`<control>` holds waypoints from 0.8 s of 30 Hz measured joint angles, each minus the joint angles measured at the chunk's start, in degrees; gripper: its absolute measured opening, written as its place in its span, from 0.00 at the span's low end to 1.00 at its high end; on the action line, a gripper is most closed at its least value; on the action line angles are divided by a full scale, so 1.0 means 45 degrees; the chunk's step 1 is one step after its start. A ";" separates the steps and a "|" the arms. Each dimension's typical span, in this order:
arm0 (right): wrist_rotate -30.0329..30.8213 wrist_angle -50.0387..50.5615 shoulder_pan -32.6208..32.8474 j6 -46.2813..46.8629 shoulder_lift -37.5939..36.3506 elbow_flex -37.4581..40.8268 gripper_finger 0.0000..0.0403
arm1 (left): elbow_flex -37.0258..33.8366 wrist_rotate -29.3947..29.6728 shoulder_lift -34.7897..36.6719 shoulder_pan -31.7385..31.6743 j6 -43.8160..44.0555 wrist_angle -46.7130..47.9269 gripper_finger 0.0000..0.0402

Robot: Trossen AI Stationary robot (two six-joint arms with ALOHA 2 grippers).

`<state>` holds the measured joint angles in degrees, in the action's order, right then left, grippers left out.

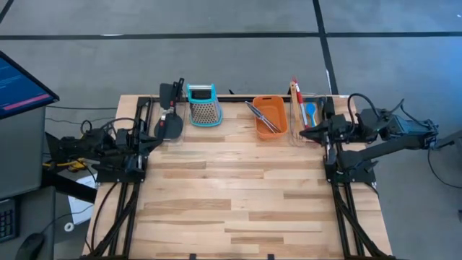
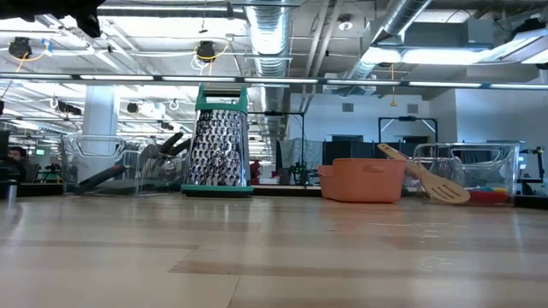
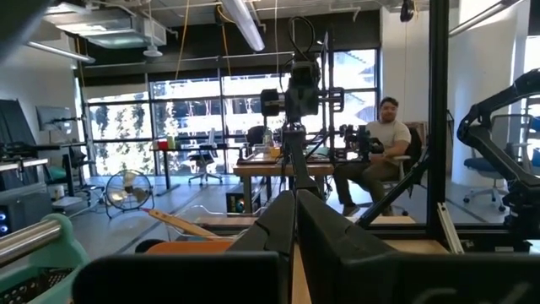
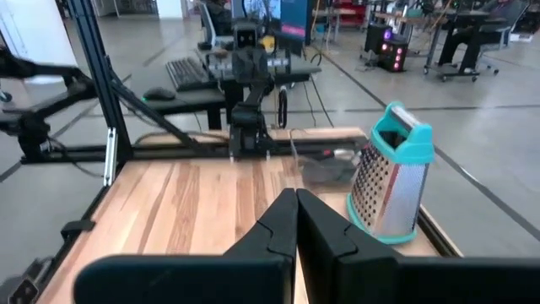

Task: Pick & Place Kitchen Items
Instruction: Return to Home Position

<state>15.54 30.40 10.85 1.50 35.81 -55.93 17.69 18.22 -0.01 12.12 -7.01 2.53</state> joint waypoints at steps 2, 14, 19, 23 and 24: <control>-0.0002 0.0293 0.0000 0.0000 -0.0069 -0.0004 0.00 | 0.0000 0.0000 0.0000 0.0000 0.0000 0.0004 0.00; -0.0118 0.1036 0.0000 -0.0088 -0.0618 0.0001 0.00 | 0.0000 0.0000 -0.0046 0.0000 0.0097 0.0014 0.00; -0.0148 0.1538 0.0000 -0.0018 -0.1270 -0.0004 0.00 | 0.0000 0.0000 -0.0175 0.0000 0.0102 0.0033 0.00; -0.0148 0.1588 0.0000 0.0339 -0.1835 0.0201 0.00 | 0.0005 0.0000 -0.0175 0.0000 0.0102 0.0018 0.00; -0.0152 0.1514 0.0000 0.0333 -0.2037 0.0411 0.00 | 0.0002 0.0000 -0.0175 0.0000 0.0102 0.0016 0.00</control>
<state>14.85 37.21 10.85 3.00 26.64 -54.08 17.70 18.22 -0.80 12.12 -6.55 2.60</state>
